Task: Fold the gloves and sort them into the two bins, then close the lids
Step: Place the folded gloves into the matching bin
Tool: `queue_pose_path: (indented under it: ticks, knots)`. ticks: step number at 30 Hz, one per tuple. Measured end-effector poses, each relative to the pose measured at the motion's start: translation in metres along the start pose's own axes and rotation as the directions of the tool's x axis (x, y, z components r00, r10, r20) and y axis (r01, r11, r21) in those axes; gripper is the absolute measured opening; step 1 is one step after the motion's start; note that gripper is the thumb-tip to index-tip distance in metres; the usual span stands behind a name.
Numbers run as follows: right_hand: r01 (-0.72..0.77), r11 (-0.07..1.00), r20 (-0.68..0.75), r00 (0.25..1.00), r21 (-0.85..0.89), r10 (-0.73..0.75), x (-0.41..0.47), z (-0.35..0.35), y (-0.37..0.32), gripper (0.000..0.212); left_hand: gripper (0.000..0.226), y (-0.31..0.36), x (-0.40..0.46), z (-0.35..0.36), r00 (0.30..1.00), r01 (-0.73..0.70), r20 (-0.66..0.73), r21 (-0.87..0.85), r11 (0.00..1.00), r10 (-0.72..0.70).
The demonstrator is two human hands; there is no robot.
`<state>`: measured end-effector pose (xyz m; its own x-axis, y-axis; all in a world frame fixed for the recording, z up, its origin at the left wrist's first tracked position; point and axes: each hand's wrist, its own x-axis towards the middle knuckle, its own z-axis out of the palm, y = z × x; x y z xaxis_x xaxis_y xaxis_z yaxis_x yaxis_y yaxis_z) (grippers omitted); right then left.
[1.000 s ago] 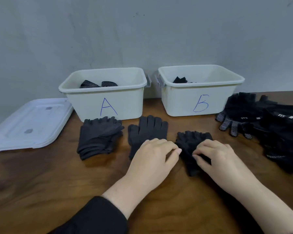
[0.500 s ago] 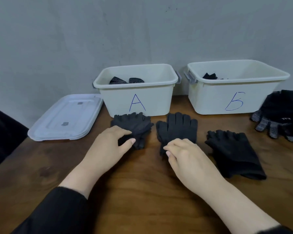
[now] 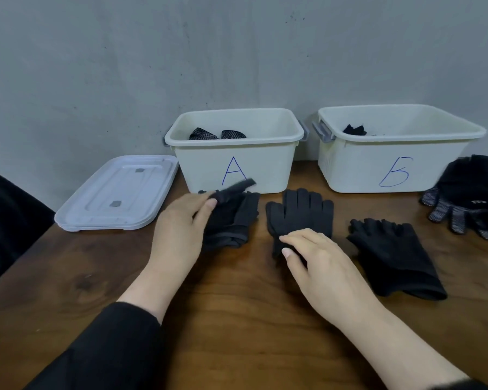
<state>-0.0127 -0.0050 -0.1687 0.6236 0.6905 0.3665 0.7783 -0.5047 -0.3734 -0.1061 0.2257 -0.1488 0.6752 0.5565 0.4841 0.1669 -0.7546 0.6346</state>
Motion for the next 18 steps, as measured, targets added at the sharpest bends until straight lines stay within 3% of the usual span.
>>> queue_pose_path:
  ticks: [3, 5, 8, 10, 11, 13, 15, 16, 18]
  knots:
    - [-0.027, 0.988, -0.134, 0.990, 0.153, 0.048, 0.000, -0.010, -0.006, 0.042, 0.026, 0.031, -0.001, -0.002, 0.986, -0.021, -0.166, -0.077, 0.997, 0.008]
    - [-0.042, 0.904, -0.176, 0.976, 0.425, 0.129, -0.002, -0.018, -0.014, 0.045, 0.024, 0.063, -0.006, 0.003, 0.984, -0.068, -0.172, -0.141, 0.988, 0.043]
    - [-0.038, 0.568, -0.133, 0.957, 0.822, 0.257, -0.002, -0.026, -0.023, 0.044, 0.025, 0.114, -0.021, 0.028, 0.995, -0.103, -0.034, -0.332, 0.938, 0.098]
    - [-0.050, 0.353, -0.116, 0.893, 0.934, 0.434, -0.004, -0.033, -0.020, 0.038, 0.030, 0.143, -0.030, 0.047, 0.981, 0.009, 0.169, -0.507, 0.862, 0.090]
    - [-0.062, 0.297, -0.109, 0.843, 0.953, 0.526, -0.006, -0.041, -0.016, 0.031, 0.032, 0.153, -0.033, 0.056, 0.959, 0.075, 0.267, -0.576, 0.814, 0.101]
    - [-0.091, 0.288, -0.116, 0.770, 0.953, 0.627, -0.010, -0.058, -0.003, 0.019, 0.036, 0.164, -0.039, 0.070, 0.930, 0.123, 0.339, -0.645, 0.754, 0.139]
    - [-0.102, 0.301, -0.129, 0.743, 0.948, 0.657, -0.015, -0.084, 0.014, 0.014, 0.038, 0.162, -0.043, 0.080, 0.952, 0.069, 0.268, -0.657, 0.751, 0.148]
    - [-0.118, 0.353, -0.156, 0.739, 0.928, 0.656, -0.017, -0.101, 0.022, 0.012, 0.037, 0.157, -0.045, 0.085, 0.966, 0.028, 0.216, -0.630, 0.776, 0.141]
    - [-0.215, 0.556, -0.224, 0.755, 0.803, 0.616, -0.019, -0.132, 0.041, 0.010, 0.031, 0.146, -0.050, 0.095, 0.973, -0.049, 0.169, -0.505, 0.862, 0.155]
